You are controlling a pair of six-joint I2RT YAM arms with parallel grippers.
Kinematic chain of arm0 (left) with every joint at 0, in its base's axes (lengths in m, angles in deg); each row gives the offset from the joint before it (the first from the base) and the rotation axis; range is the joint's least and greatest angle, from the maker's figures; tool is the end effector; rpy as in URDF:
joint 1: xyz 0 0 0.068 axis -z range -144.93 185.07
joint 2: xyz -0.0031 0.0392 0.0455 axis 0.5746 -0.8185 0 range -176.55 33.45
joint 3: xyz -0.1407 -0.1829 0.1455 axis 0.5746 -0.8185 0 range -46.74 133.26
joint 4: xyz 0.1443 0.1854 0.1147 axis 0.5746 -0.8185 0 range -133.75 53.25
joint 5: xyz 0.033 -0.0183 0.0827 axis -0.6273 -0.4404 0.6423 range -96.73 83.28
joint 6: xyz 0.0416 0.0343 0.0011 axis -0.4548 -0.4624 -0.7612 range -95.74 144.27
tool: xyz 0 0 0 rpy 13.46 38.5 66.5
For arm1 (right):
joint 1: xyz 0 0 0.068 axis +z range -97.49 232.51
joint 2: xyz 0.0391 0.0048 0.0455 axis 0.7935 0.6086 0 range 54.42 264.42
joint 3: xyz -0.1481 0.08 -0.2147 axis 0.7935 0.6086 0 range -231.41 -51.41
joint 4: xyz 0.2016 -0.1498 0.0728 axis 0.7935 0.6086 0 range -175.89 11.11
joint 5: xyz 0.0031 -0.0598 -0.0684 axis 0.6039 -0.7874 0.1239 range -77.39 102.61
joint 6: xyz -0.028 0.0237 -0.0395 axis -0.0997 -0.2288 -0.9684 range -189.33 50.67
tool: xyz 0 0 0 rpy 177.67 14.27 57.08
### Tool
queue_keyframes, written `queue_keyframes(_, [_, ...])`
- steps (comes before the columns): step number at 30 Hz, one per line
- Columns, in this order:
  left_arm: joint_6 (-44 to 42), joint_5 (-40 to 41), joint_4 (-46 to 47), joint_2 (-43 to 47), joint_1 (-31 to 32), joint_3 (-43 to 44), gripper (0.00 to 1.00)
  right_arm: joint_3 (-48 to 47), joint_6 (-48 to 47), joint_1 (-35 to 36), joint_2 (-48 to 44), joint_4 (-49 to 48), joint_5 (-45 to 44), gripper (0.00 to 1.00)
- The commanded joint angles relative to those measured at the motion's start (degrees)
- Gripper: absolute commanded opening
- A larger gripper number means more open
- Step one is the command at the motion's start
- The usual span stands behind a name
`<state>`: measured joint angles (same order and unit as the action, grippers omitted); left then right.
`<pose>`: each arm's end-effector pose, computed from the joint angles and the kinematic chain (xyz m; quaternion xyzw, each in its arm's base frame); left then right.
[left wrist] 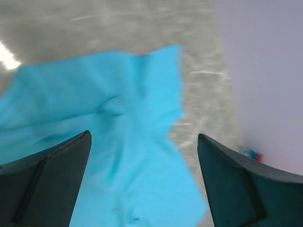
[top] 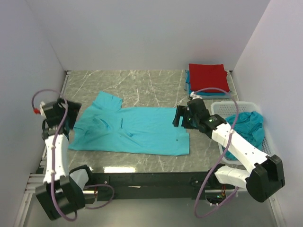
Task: Fold and stack the t-shirts
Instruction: Fold the tshirt
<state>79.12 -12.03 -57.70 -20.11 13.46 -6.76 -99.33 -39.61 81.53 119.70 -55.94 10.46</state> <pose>0.1924 0.0726 0.2646 -0.5302 0.7079 -0.1723 0.4337 0.2068 0.1131 0.2569 0.0125 0.9312 0.1632 0.3257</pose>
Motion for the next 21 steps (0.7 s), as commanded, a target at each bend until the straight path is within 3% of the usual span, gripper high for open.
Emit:
queue_keyframes(1, [-1.51,-12.09,12.29,-7.07,0.68,8.15,1.00,-4.45,-0.10,-3.52,-0.15,-2.96,-6.02,0.90])
queue_keyframes(6, [-3.95,-15.17,20.51,-21.54,5.16,16.77,0.99,-7.18,-0.79,-7.39,2.83,-6.66,-6.98,0.91])
queue_keyframes(10, [-10.88,-14.48,21.57,-35.27,10.17,30.01,0.99,-10.52,-1.15,-7.92,6.35,-5.79,-9.71,0.92])
queue_keyframes(15, [-18.10,-11.13,4.91,-59.31,14.92,52.35,0.99,-10.62,0.17,-8.18,8.99,-5.43,-8.84,0.92])
queue_keyframes(18, [-20.30,-12.80,1.80,-69.27,16.15,63.79,0.99,-10.00,0.26,-8.36,9.95,-4.91,-8.31,0.92])
queue_keyframes(21, [-23.46,-6.41,-5.49,-75.79,17.90,73.11,0.99,-9.74,0.17,-8.62,10.83,-4.29,-8.13,0.92])
